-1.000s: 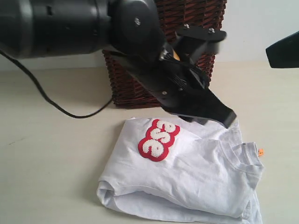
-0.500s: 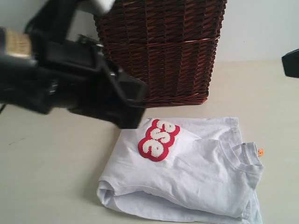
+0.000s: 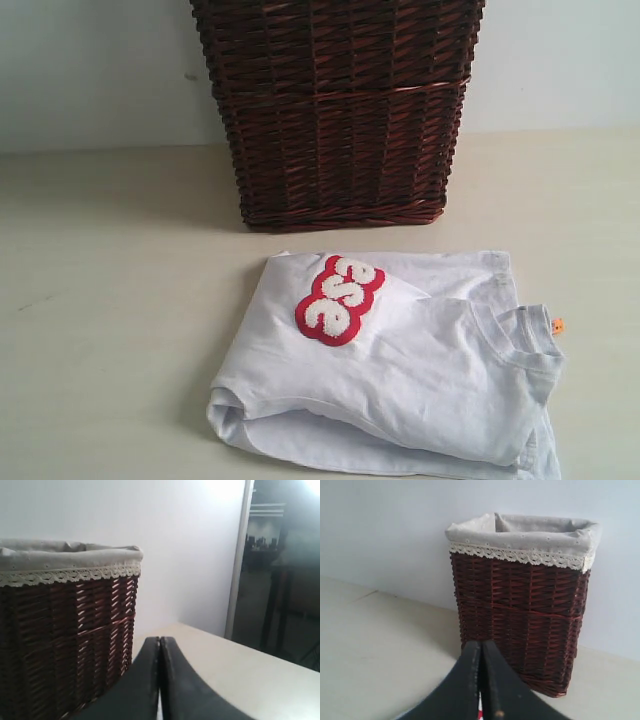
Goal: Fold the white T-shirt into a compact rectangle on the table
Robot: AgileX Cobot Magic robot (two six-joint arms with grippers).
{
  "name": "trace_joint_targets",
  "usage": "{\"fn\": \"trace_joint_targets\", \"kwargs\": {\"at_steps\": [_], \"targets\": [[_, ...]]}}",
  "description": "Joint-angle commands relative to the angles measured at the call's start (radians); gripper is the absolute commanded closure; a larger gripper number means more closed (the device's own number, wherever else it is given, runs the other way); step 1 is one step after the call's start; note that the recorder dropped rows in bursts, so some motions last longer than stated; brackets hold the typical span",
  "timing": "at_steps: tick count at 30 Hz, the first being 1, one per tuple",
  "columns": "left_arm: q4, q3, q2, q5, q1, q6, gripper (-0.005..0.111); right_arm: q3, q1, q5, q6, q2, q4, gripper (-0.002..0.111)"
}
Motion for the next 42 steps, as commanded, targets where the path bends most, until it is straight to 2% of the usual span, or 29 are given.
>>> {"fn": "trace_joint_targets", "kwargs": {"at_steps": [1, 3, 5, 8, 12, 23, 25, 27, 29, 32, 34, 36, 39, 40, 42], "targets": [[-0.008, 0.098, -0.151, -0.041, 0.003, 0.003, 0.107, 0.064, 0.002, -0.066, -0.012, -0.136, 0.024, 0.108], [-0.027, 0.137, -0.203, -0.041, 0.003, 0.003, 0.107, 0.095, 0.002, -0.096, -0.003, -0.2, 0.026, 0.108], [-0.108, 0.173, -0.253, -0.03, 0.003, 0.002, 0.107, 0.131, 0.002, -0.128, 0.021, -0.257, 0.026, 0.108], [-0.184, 0.214, -0.308, -0.024, 0.003, -0.005, 0.107, 0.174, 0.002, -0.161, 0.035, -0.257, 0.027, 0.108], [-0.175, 0.247, -0.336, -0.017, 0.003, -0.005, 0.107, 0.223, 0.002, -0.237, 0.042, -0.257, 0.079, 0.108], [-0.175, 0.249, -0.338, 0.008, 0.003, -0.005, 0.107, 0.224, 0.002, -0.237, 0.045, -0.257, 0.087, 0.108], [-0.077, 0.249, -0.342, 0.014, 0.016, 0.075, 0.107, 0.224, 0.002, -0.237, 0.045, -0.257, 0.087, 0.108], [-0.016, 0.257, -0.357, 0.035, 0.042, 0.03, 0.107, 0.224, 0.002, -0.237, 0.045, -0.257, 0.087, 0.108], [0.03, 0.28, -0.369, 0.051, 0.086, -0.05, 0.107, 0.224, 0.002, -0.237, 0.045, -0.257, 0.087, 0.108], [0.123, 0.307, -0.401, 0.069, 0.199, -0.156, 0.107, 0.224, 0.002, -0.237, 0.045, -0.257, 0.087, 0.108], [0.126, 0.307, -0.435, 0.222, 0.301, -0.17, 0.107, 0.224, 0.002, -0.237, 0.045, -0.257, 0.087, 0.108], [0.128, 0.307, -0.462, 0.311, 0.409, -0.17, 0.107, 0.224, 0.002, -0.237, 0.045, -0.257, 0.087, 0.108], [0.137, 0.307, -0.474, 0.385, 0.57, -0.163, 0.107, 0.224, 0.002, -0.237, 0.045, -0.257, 0.087, 0.108], [0.137, 0.307, -0.474, 0.399, 0.664, -0.17, 0.107, 0.224, 0.002, -0.237, 0.045, -0.257, 0.087, 0.108], [0.137, 0.307, -0.474, 0.433, 0.777, -0.17, 0.107, 0.224, 0.002, -0.237, 0.045, -0.257, 0.087, 0.108]]}}
